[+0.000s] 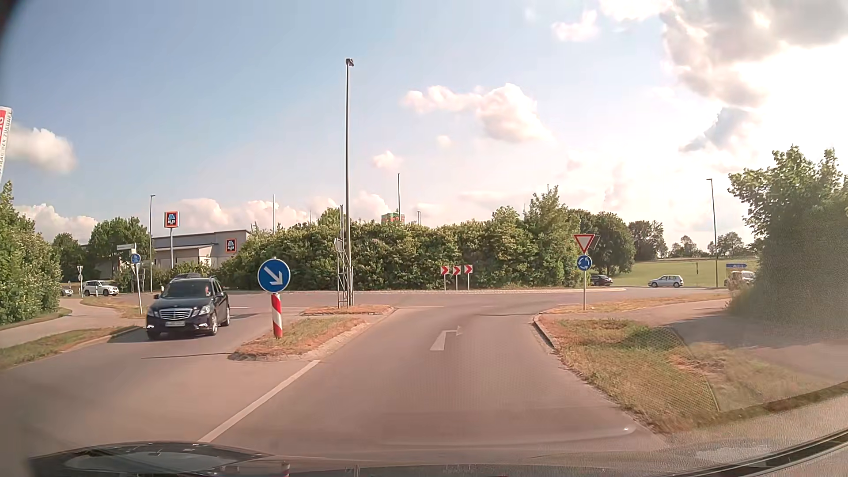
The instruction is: Follow the waypoints while adhering to traffic rules and regulations
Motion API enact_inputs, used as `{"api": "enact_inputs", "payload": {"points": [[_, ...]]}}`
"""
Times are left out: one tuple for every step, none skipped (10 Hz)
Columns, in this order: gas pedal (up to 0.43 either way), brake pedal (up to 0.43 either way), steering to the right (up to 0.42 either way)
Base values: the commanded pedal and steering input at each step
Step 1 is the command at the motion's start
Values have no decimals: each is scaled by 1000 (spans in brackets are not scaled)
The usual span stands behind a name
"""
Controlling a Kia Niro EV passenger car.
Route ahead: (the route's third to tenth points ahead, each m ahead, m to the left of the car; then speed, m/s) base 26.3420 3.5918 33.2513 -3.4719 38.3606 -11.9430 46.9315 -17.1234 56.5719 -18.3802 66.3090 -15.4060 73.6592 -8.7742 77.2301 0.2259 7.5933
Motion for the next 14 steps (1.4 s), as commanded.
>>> {"api": "enact_inputs", "payload": {"points": [[0, 262, 11], [0, 262, 11], [0, 262, 11], [0, 268, 11], [0, 274, 11], [0, 280, 11], [0, 287, 11], [0, 299, 11], [0, 305, 11], [0, 311, 11], [0, 311, 11], [0, 311, 11], [0, 311, 11], [0, 311, 11]]}}
